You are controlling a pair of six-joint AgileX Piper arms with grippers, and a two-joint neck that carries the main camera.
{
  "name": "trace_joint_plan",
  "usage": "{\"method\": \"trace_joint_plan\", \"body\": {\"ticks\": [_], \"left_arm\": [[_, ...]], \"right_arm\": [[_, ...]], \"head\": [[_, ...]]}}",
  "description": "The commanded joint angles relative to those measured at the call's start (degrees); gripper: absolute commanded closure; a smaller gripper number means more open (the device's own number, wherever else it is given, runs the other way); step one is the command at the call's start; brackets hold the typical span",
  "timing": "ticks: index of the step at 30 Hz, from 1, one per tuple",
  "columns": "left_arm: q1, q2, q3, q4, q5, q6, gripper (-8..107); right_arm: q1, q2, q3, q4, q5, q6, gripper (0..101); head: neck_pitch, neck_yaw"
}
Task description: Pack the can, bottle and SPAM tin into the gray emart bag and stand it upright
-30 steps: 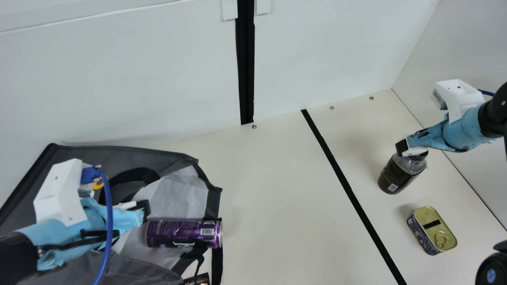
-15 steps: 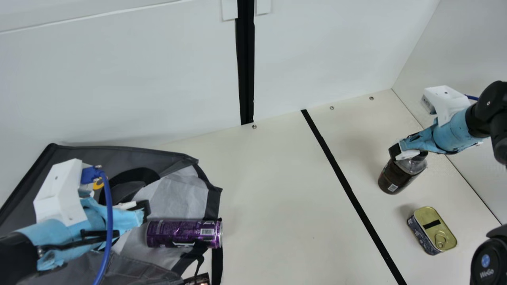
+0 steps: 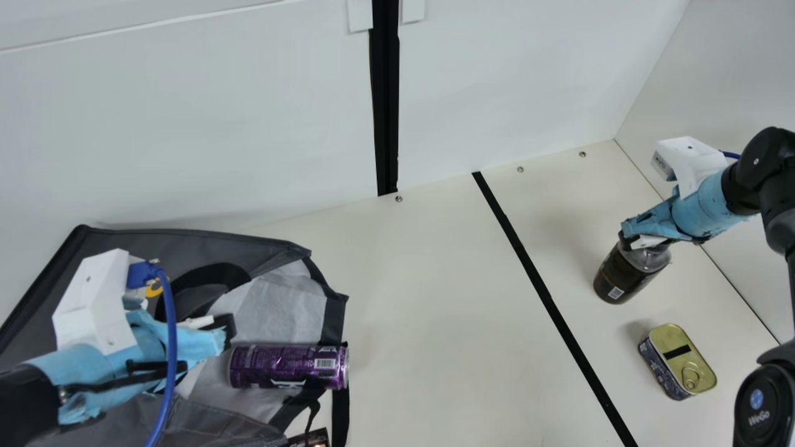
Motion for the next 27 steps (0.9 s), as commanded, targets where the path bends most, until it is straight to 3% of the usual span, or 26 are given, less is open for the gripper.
{"method": "trace_joint_plan", "body": {"ticks": [1, 3, 4, 17, 27], "left_arm": [[0.0, 0.0, 0.0, 0.0, 0.0, 0.0, 107], [0.0, 0.0, 0.0, 0.0, 0.0, 0.0, 107], [0.0, 0.0, 0.0, 0.0, 0.0, 0.0, 107], [0.0, 0.0, 0.0, 0.0, 0.0, 0.0, 107], [0.0, 0.0, 0.0, 0.0, 0.0, 0.0, 107]], "right_arm": [[-0.1, 0.2, -0.2, 0.0, 0.1, -0.1, 87], [-0.1, 0.2, -0.5, 0.2, 0.2, -0.2, 100], [-0.1, 0.3, -0.7, 0.3, 0.2, -0.3, 101], [0.5, -1.5, -2.8, 1.7, 1.0, -1.8, 101], [2.7, -6.1, -1.3, 2.5, 2.1, -3.5, 101]], "head": [[-1.3, 0.0], [-1.3, 0.0], [-1.3, 0.0], [-1.3, 0.0], [-1.3, 0.0]]}}
